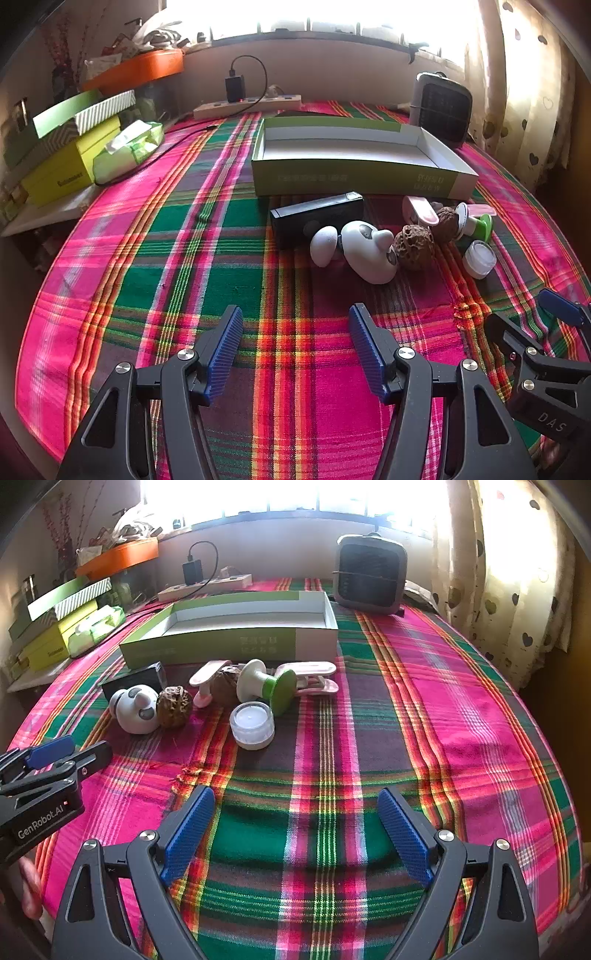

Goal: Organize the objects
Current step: 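Move left tool toward black rectangular block while right tool approaches white translucent cup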

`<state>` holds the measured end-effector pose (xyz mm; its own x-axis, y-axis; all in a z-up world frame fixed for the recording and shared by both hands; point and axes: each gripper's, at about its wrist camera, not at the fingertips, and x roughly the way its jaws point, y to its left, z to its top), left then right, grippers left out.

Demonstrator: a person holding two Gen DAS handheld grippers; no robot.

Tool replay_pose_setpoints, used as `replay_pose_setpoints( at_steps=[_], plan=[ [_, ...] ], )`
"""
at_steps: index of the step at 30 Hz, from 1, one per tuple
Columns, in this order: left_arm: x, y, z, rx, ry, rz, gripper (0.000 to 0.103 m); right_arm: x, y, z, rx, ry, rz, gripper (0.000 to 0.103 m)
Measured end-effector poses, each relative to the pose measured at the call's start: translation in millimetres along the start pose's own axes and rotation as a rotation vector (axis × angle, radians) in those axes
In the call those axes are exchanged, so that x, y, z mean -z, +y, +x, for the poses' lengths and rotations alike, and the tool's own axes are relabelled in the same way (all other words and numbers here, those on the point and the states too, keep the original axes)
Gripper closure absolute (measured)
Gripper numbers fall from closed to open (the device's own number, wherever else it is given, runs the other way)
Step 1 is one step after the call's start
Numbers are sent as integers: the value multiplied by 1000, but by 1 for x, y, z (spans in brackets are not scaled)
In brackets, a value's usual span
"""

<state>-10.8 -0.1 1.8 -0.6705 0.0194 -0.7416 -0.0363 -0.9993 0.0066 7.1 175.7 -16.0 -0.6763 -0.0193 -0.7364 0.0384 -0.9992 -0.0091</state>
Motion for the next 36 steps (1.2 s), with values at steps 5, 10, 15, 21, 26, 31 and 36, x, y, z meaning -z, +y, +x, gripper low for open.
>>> replay_pose_setpoints(
  at_steps=[5, 10, 15, 21, 26, 31, 36],
  plan=[
    [-3, 1, 2, 14, 8, 1, 44, -4, 1, 2, -11, 19, -11, 13],
    [-7, 2, 5, 33, 24, 10, 44, -8, 3, 5, -36, 27, -25, 13],
    [-12, 3, 7, 68, 32, 4, 44, -12, 7, 8, -58, 36, -48, 15],
    [-16, 6, 10, 125, 35, -8, 44, -19, 6, 12, -61, 41, -49, 17],
    [-17, 4, 11, 123, 34, 0, 44, -21, 7, 15, -64, 43, -53, 17],
    [-18, 4, 12, 129, 36, 0, 44, -24, 8, 17, -64, 46, -61, 17],
    [-21, 3, 12, 150, 44, -2, 44, -26, 8, 20, -63, 43, -60, 17]
  ],
)
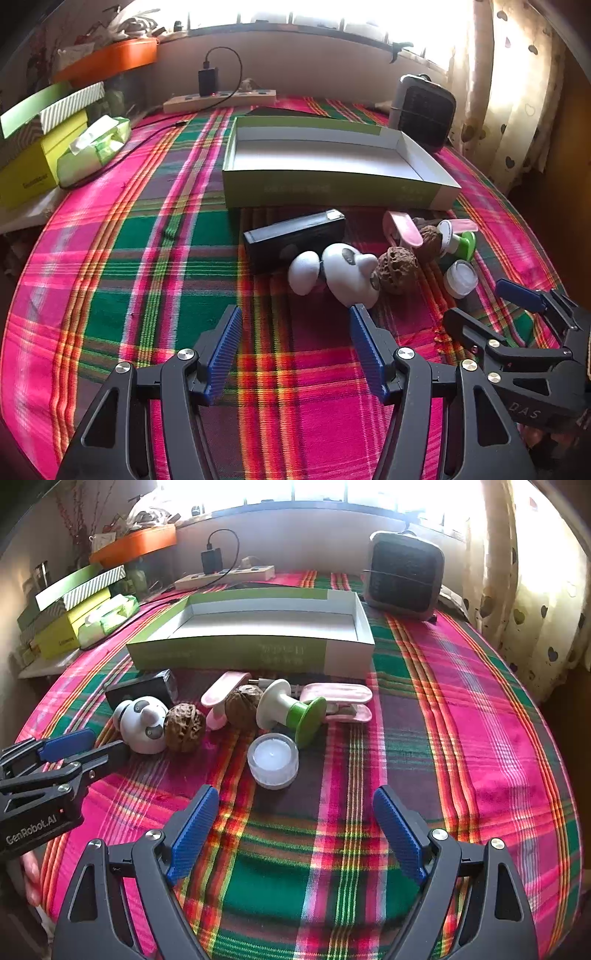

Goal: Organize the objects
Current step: 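Move left tool toward black rectangular block while right tool approaches white translucent cup, then close left tool on black block while right tool closes on white cup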

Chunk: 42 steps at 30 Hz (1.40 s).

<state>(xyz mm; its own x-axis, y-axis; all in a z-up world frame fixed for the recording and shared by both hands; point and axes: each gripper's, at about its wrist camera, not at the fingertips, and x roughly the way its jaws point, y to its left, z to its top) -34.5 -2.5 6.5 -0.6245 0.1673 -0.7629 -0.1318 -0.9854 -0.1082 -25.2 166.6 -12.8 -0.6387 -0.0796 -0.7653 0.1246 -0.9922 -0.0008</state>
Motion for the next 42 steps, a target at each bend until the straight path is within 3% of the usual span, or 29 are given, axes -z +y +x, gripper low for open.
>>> replay_pose_setpoints(
  at_steps=[11, 21, 31, 42],
  plan=[
    [-11, 3, 1, 51, -12, -18, 44, -7, 1, 5, -2, 8, -12, 24],
    [-24, 31, -3, 9, -44, -59, 45, -8, 3, 5, -6, -2, -26, 39],
    [-36, 38, 5, 21, -49, -13, 45, -8, 7, 3, -16, -9, -43, 59],
    [-43, 32, 13, 63, -35, 57, 45, -8, 5, 3, -16, -20, -35, 62]
  ],
)
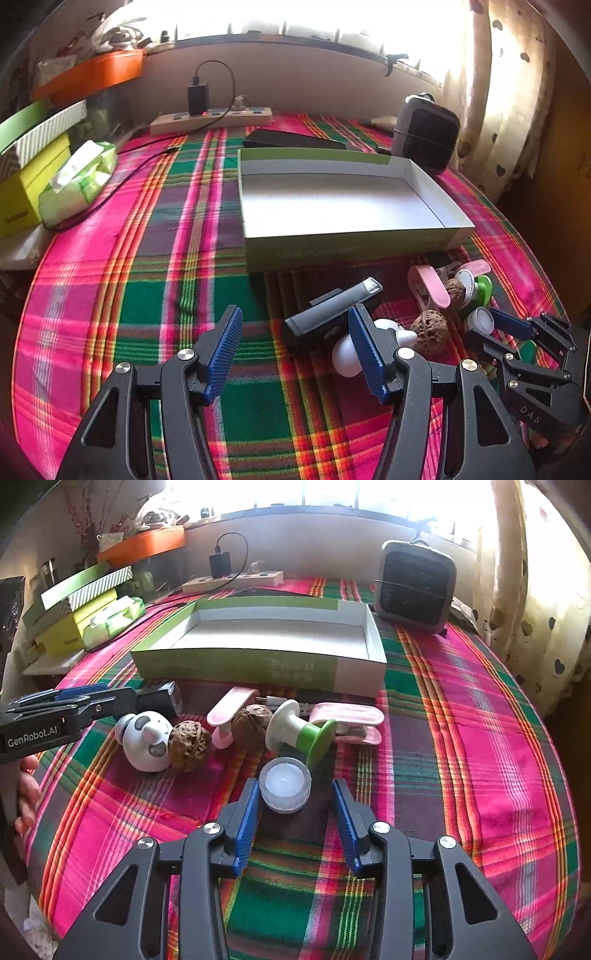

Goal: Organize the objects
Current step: 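Close left tool on black block while right tool closes on white cup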

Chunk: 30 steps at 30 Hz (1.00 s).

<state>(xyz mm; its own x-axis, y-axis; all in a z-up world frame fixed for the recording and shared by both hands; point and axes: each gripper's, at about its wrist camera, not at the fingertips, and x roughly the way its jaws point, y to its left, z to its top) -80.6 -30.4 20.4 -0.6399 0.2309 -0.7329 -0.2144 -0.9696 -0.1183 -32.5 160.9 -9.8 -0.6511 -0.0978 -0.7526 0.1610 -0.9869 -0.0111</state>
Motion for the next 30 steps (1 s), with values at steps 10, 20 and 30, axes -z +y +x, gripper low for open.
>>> replay_pose_setpoints(
  at_steps=[10, 20, 30],
  plan=[
    [-8, -8, 12, 38, 23, 72, 45, -4, -1, 3, 8, 9, 6, 55],
    [-10, -11, 22, 58, 55, 99, 48, 0, -3, -1, -8, -3, 15, 61],
    [-7, -13, 23, 74, 59, 84, 66, 3, -3, -4, -21, -9, 9, 74]
  ],
)
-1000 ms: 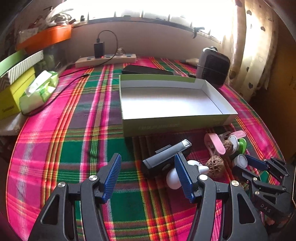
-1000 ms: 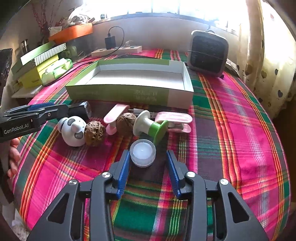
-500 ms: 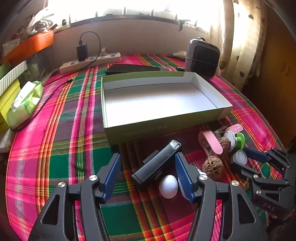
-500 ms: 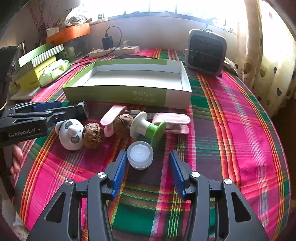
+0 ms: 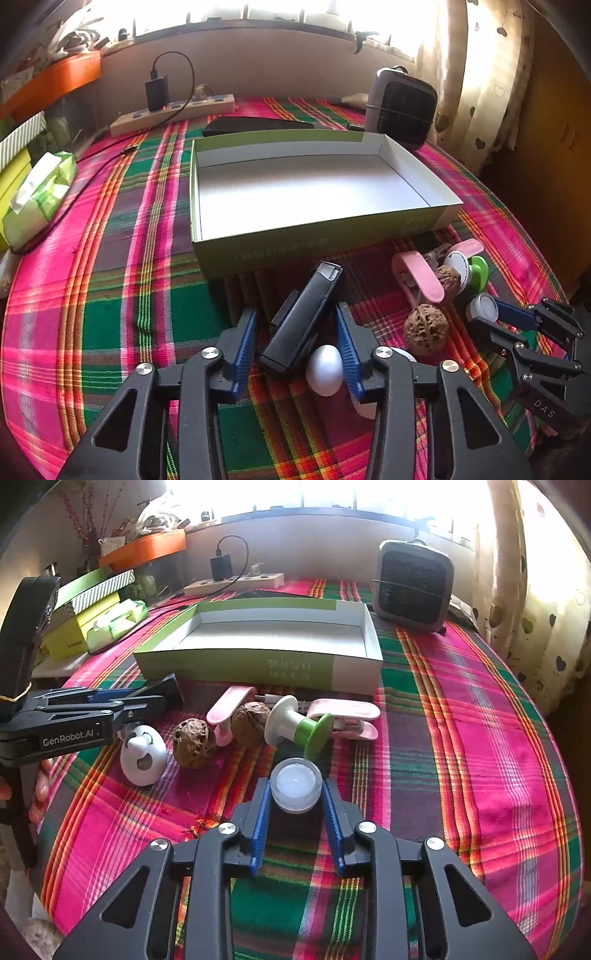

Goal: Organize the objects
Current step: 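Close left tool on black block while right tool closes on white cup, then lift black block with left tool while right tool lifts white cup toward box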

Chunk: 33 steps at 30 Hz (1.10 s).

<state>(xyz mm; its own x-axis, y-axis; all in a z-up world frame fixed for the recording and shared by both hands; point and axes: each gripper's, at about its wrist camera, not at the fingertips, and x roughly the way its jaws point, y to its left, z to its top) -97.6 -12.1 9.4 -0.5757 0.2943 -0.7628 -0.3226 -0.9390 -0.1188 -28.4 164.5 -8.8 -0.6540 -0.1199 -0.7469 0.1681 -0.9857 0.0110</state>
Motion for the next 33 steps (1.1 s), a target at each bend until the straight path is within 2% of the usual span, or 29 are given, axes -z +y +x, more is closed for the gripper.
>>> replay_pose_setpoints(
  at_steps=[9, 16, 22, 33],
  plan=[
    [4, 1, -5, -8, -11, -11, 78, 3, 0, -4, -42, -16, -5, 74],
    [11, 4, -11, -13, -18, -30, 79, 5, 0, -7, -46, -11, -12, 74],
    [16, 6, -15, -21, -16, -38, 81, 6, -2, -7, -11, -11, -22, 74],
    [9, 7, -7, -41, -7, -43, 78, 3, -2, -3, 14, -3, -24, 74]
  ],
)
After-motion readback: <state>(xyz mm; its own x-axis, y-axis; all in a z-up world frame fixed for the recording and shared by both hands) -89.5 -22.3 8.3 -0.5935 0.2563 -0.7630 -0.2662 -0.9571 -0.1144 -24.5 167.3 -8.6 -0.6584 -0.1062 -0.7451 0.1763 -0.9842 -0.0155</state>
